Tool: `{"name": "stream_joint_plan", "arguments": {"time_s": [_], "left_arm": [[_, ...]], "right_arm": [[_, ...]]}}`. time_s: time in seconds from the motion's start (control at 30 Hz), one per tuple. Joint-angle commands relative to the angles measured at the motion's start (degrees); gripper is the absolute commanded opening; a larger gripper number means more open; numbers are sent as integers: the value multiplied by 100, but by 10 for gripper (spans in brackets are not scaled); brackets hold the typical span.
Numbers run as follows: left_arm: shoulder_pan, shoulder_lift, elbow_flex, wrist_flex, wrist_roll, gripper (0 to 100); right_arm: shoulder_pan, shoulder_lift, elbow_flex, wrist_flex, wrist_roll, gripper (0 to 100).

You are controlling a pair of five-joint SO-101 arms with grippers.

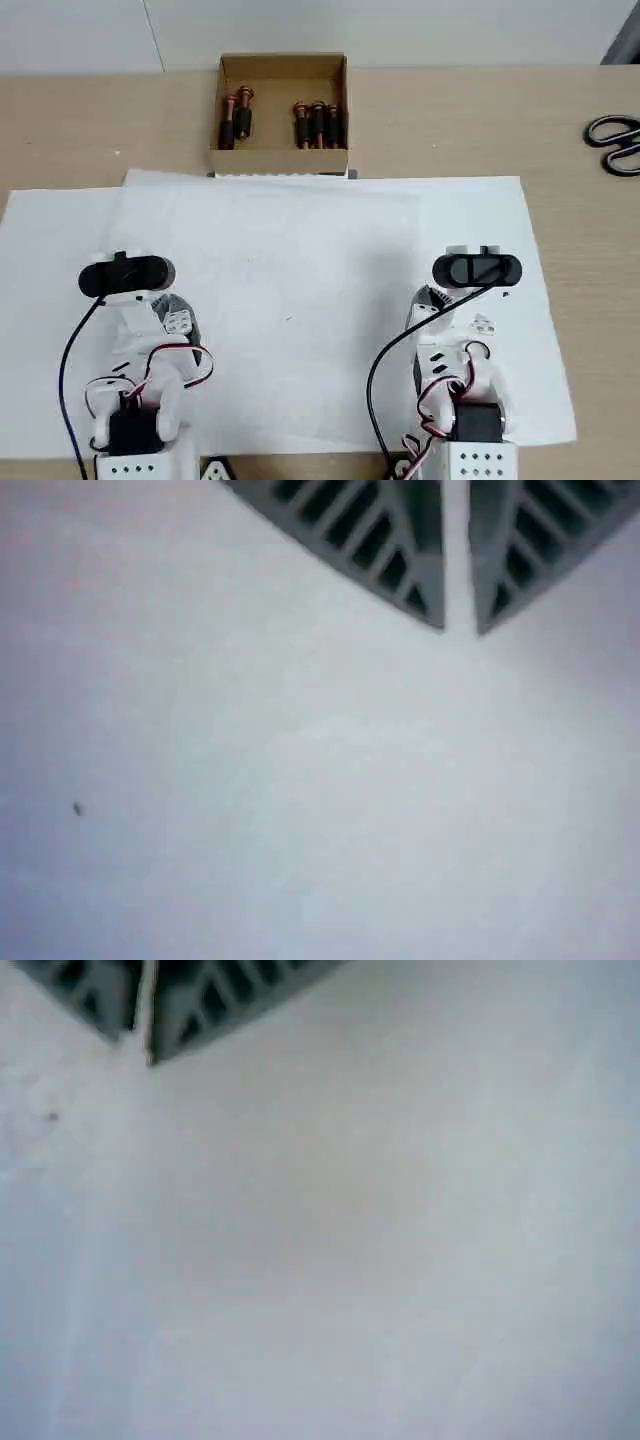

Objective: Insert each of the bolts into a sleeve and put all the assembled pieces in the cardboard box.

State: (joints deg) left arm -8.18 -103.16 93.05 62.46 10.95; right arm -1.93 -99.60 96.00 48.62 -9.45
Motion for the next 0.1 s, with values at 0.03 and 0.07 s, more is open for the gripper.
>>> {"name": "stream_joint_plan", "arguments": {"time_s": [0.03,0.07], "left_arm": [[9,-62,-13,-53,-18,6],[9,-62,-13,-53,-18,6]], "right_arm": [[-13,-127,62,40,-26,4],[-13,-127,62,40,-26,4]]}}
